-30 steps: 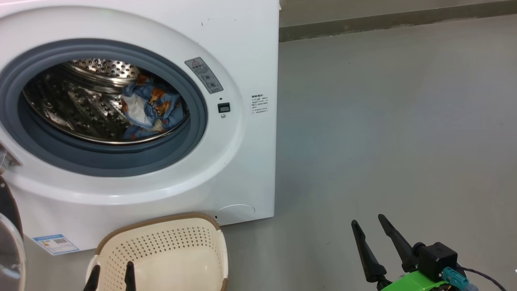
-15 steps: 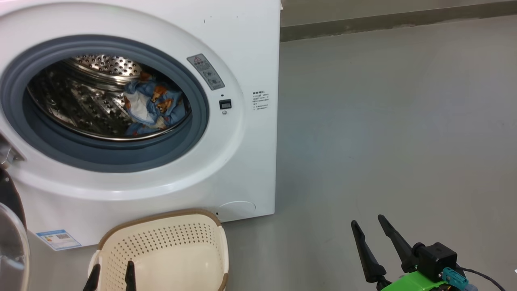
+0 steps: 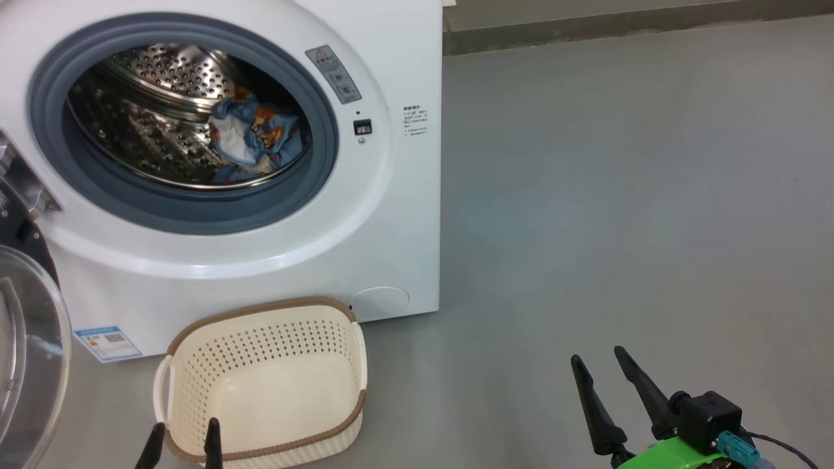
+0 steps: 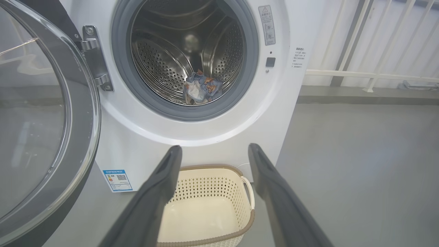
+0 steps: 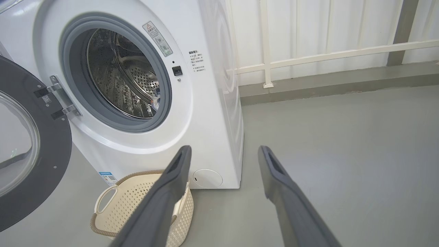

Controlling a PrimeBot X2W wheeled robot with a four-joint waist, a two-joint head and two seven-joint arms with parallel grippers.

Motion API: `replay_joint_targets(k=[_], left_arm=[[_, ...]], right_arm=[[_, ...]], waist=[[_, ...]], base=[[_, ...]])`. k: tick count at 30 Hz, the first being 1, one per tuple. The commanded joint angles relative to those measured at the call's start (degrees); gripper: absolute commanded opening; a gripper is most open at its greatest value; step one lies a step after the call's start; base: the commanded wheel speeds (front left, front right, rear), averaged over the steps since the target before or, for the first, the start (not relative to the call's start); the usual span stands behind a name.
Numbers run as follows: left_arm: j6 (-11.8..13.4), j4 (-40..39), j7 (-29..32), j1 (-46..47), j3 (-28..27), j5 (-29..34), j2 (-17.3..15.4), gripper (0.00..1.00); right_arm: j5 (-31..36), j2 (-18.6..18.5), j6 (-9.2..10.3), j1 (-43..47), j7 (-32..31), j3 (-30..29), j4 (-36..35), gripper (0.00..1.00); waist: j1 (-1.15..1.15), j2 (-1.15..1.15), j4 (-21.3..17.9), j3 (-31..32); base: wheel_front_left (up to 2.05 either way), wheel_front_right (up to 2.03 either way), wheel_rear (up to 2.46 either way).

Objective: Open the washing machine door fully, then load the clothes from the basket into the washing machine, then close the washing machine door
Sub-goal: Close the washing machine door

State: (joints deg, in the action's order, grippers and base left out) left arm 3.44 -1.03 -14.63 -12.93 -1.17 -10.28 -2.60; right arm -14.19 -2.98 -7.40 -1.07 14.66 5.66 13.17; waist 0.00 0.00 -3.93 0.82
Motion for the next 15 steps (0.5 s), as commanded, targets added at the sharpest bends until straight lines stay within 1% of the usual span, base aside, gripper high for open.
replay_joint_targets(k=[1, 4, 15], left_arm=[[-0.03, -1.70, -0.37, 2.20, -1.71, 0.86, -0.28, 1.00], [0.06, -1.75, -0.37, 2.34, -1.64, 0.89, -0.28, 1.00], [-0.14, -1.63, -0.37, 2.63, -1.28, 0.91, -0.28, 1.00]], right_arm=[[0.09, 0.09, -0.09, -0.25, 0.34, 1.16, -1.38, 1.00], [0.09, 0.09, -0.09, -0.16, 0.34, 1.16, -1.37, 1.00], [0.35, 0.10, -0.09, -0.07, 0.34, 0.81, -1.70, 1.00]], waist=[[0.00, 0.00, 0.12, -0.07], [0.00, 0.00, 0.27, -0.14], [0.00, 0.00, 0.93, -0.06]], base=[[-0.55, 0.55, 0.00], [-0.27, 0.27, 0.00], [0.00, 0.00, 0.00]])
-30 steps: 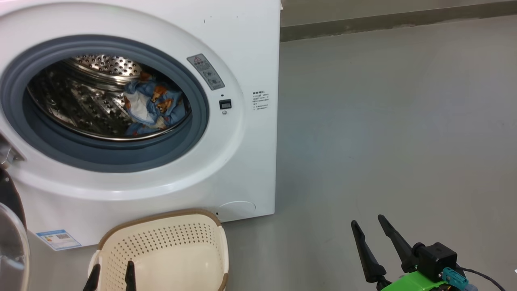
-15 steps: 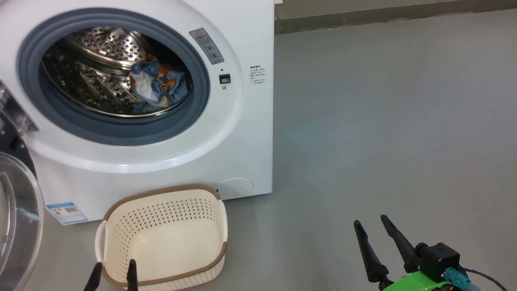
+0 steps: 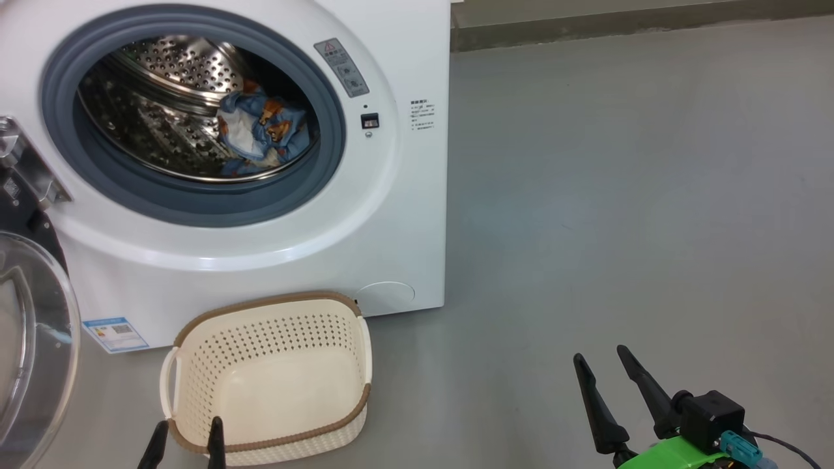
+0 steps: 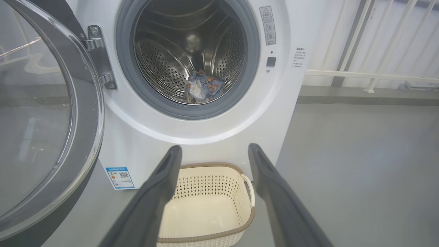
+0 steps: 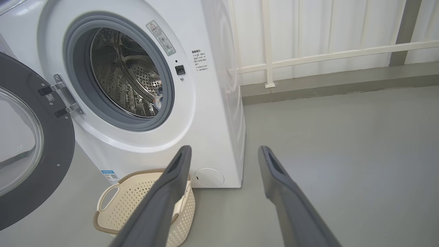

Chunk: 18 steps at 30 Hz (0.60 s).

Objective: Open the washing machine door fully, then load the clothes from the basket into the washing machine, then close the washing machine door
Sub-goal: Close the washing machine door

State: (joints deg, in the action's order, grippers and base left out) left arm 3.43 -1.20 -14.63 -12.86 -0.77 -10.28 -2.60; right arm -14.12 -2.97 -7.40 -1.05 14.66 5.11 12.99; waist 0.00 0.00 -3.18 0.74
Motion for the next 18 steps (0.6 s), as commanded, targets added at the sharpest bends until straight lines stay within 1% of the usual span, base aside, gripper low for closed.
replay_joint_targets(k=[1, 9, 18], left_arm=[[-0.13, -1.45, -0.37, 2.56, -1.68, 0.91, -0.28, 1.00], [0.21, -2.01, -0.37, 2.66, -2.04, 0.80, -0.28, 1.00], [0.96, -2.82, -0.37, 2.78, -3.43, 0.07, -0.28, 1.00]], right_arm=[[0.29, 0.09, -0.09, -0.09, 0.34, 1.36, -1.52, 1.00], [-0.06, 0.09, -0.09, 0.37, 0.34, 1.18, -1.76, 1.00], [-0.36, 0.09, -0.09, 0.42, 0.34, 1.31, -2.62, 1.00]], waist=[[0.00, 0.00, 0.18, 0.02], [0.00, 0.00, 2.98, 0.03], [0.00, 0.00, 8.56, -0.24]], base=[[0.00, 0.00, 0.00], [0.00, 0.00, 0.00], [0.00, 0.00, 0.00]])
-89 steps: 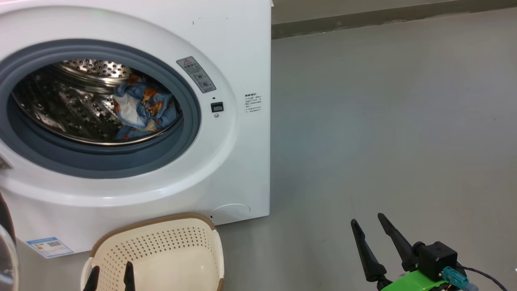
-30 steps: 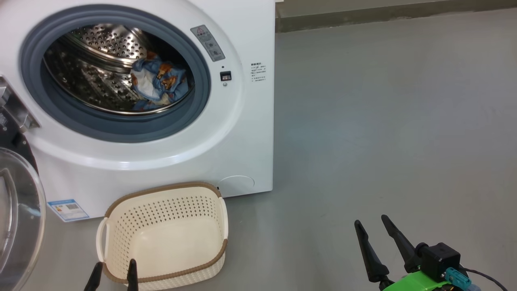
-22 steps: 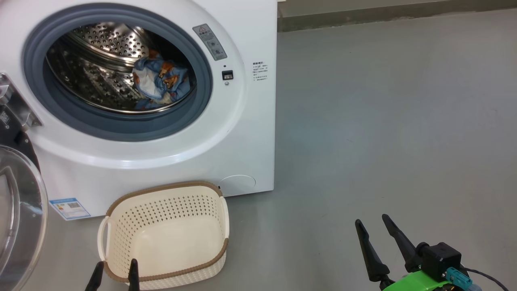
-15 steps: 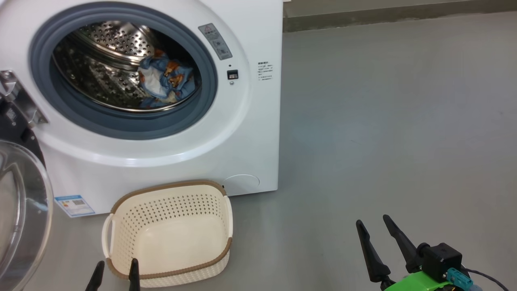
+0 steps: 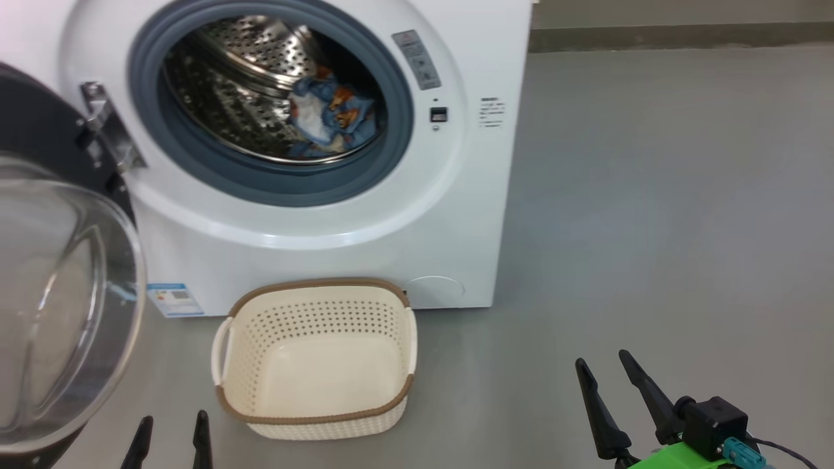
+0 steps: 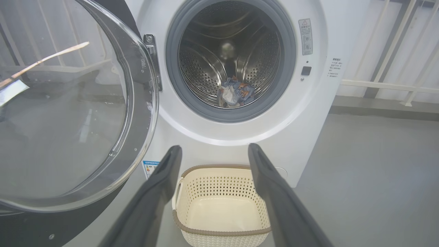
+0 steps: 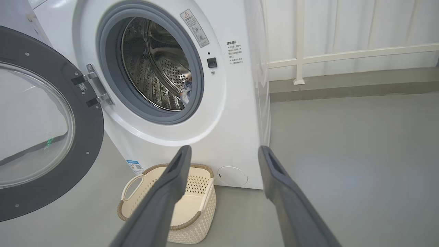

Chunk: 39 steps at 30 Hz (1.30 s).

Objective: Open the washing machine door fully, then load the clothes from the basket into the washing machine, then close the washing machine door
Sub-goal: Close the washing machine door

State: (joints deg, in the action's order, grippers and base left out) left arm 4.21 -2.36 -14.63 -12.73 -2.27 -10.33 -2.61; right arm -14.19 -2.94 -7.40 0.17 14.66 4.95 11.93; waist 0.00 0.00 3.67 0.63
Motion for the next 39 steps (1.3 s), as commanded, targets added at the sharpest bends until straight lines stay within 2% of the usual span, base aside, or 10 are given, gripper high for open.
replay_joint_targets(k=[1, 24, 39], left_arm=[[0.32, -1.65, -0.37, 2.67, -2.07, -0.01, -0.27, 1.00], [2.27, -2.19, -0.37, 2.79, -4.15, -1.14, -0.27, 1.00], [3.36, -1.49, -0.37, 2.41, -5.52, -1.36, -0.27, 1.00]], right_arm=[[-0.29, 0.06, -0.09, -0.78, 0.34, 1.48, -1.56, 1.00], [-0.25, 0.06, -0.09, -0.38, 0.34, 1.49, -2.16, 1.00], [-0.30, 0.06, -0.09, -0.37, 0.34, 1.78, -2.14, 1.00]], waist=[[0.00, 0.00, 2.45, -0.16], [0.00, 0.00, 19.87, -0.44], [0.00, 0.00, 23.74, 0.20]], base=[[0.00, 0.00, 0.00], [0.00, 0.00, 0.00], [0.00, 0.00, 0.00]])
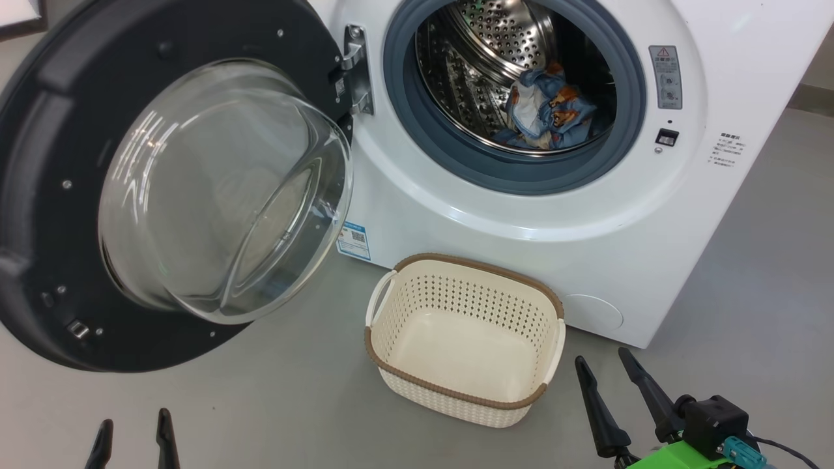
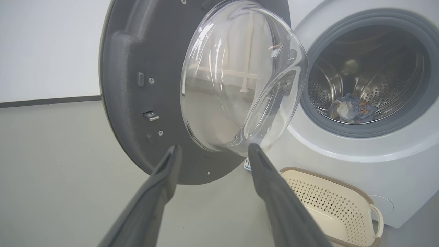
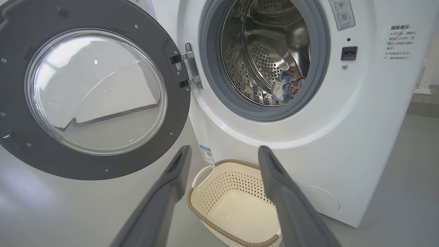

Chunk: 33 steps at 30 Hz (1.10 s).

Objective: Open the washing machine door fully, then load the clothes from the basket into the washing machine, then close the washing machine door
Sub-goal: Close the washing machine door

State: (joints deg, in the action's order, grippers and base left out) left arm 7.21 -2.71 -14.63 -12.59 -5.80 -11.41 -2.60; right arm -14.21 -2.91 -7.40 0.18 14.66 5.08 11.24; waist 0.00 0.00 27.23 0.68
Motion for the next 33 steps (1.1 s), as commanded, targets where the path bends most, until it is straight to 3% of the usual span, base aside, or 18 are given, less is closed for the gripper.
replay_joint_targets(k=[1, 30, 31, 32, 33], left_arm=[[0.48, -1.05, -0.37, 2.24, -2.08, -0.31, -0.28, 1.00], [1.41, -0.27, -0.37, 1.37, -2.58, -2.52, -0.28, 1.00], [1.07, 0.18, -0.37, 1.26, -2.31, -2.47, -0.28, 0.38], [1.07, 0.18, -0.37, 1.26, -2.31, -2.47, -0.28, 0.38], [0.55, 0.53, -0.37, 1.20, -2.01, -1.83, -0.28, 0.00]], right_arm=[[-0.28, 0.03, -0.09, -0.34, 0.34, 1.69, -1.42, 1.00], [-0.01, 0.03, -0.09, -1.00, 0.34, 2.72, -0.45, 1.00], [0.00, 0.03, -0.09, -0.93, 0.34, 2.70, -0.46, 1.00], [0.00, 0.03, -0.09, -0.93, 0.34, 2.70, -0.46, 1.00], [0.00, 0.03, -0.09, -0.86, 0.34, 2.66, -0.48, 1.00]], waist=[[0.00, 0.00, 0.31, 0.24], [0.00, 0.00, 1.74, 0.57], [0.00, 0.00, 1.71, 0.58], [0.00, 0.00, 1.71, 0.58], [0.00, 0.00, 1.69, 0.61]], base=[[0.00, 0.00, 0.00], [0.00, 0.00, 0.00], [0.00, 0.00, 0.00], [0.00, 0.00, 0.00], [0.00, 0.00, 0.00]])
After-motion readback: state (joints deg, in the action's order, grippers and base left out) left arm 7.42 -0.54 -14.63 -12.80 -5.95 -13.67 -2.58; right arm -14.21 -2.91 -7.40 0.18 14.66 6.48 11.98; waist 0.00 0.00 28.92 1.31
